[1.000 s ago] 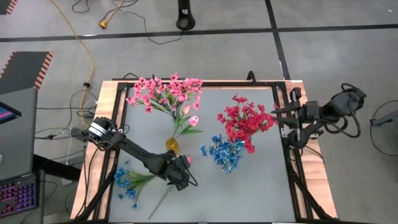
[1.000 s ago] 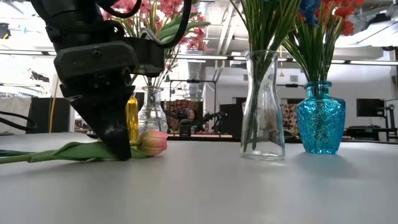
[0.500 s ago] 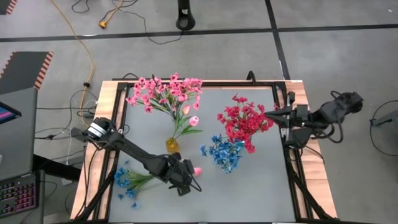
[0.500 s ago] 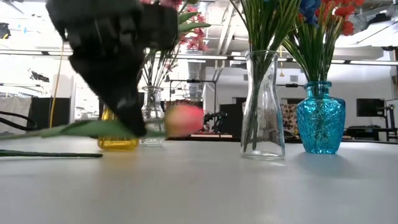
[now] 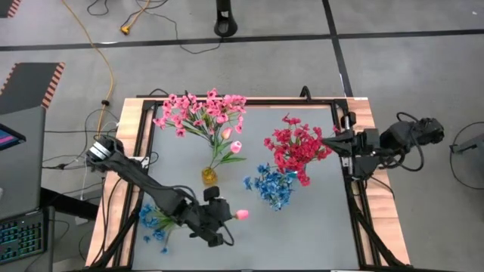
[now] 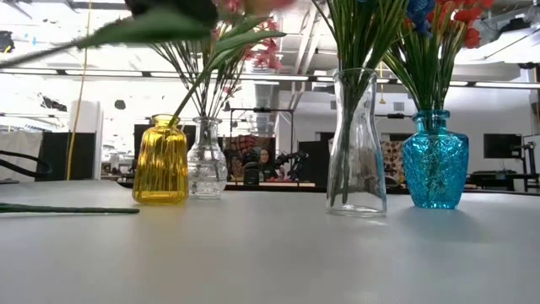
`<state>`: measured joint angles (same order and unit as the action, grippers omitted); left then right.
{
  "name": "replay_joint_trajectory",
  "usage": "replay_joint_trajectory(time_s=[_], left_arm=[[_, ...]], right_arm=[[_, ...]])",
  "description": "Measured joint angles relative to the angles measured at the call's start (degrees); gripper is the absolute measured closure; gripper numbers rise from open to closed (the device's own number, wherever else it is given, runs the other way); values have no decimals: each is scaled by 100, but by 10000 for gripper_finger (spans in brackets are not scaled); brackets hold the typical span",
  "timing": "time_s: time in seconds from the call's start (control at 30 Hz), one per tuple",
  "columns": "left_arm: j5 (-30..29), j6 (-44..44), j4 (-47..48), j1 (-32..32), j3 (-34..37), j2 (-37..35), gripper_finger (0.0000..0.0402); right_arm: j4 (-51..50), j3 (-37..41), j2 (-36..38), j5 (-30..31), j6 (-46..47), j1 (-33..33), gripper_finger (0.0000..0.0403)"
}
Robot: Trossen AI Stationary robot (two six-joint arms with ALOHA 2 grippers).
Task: Sort flowers into vase by color
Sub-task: Put the pink tulip into the yellow vase
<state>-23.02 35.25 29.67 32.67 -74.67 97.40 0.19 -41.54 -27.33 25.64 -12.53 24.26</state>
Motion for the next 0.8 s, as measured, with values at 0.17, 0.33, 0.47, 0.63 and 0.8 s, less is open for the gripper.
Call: replay_joint_trajectory(time_s=[0.17, 0.33, 0.47, 0.63, 0.8], left_arm=[[-719, -184, -21, 220, 2, -520, 401], [-1954, -432, -83, 427, 2, -1028, 401], [-3502, -490, -103, 605, 2, -1276, 401], [-5145, -486, -85, 788, 6, -1302, 401], [-5685, -522, -85, 711, 7, -1302, 401]], right_arm=[[16, -2, 3, -302, -111, -318, 372], [-273, 0, 4, -302, 176, -551, 372], [-525, 0, -2, -307, 337, -648, 371], [-575, -1, 2, -307, 347, -679, 371], [-573, 0, 2, -307, 318, -679, 371]])
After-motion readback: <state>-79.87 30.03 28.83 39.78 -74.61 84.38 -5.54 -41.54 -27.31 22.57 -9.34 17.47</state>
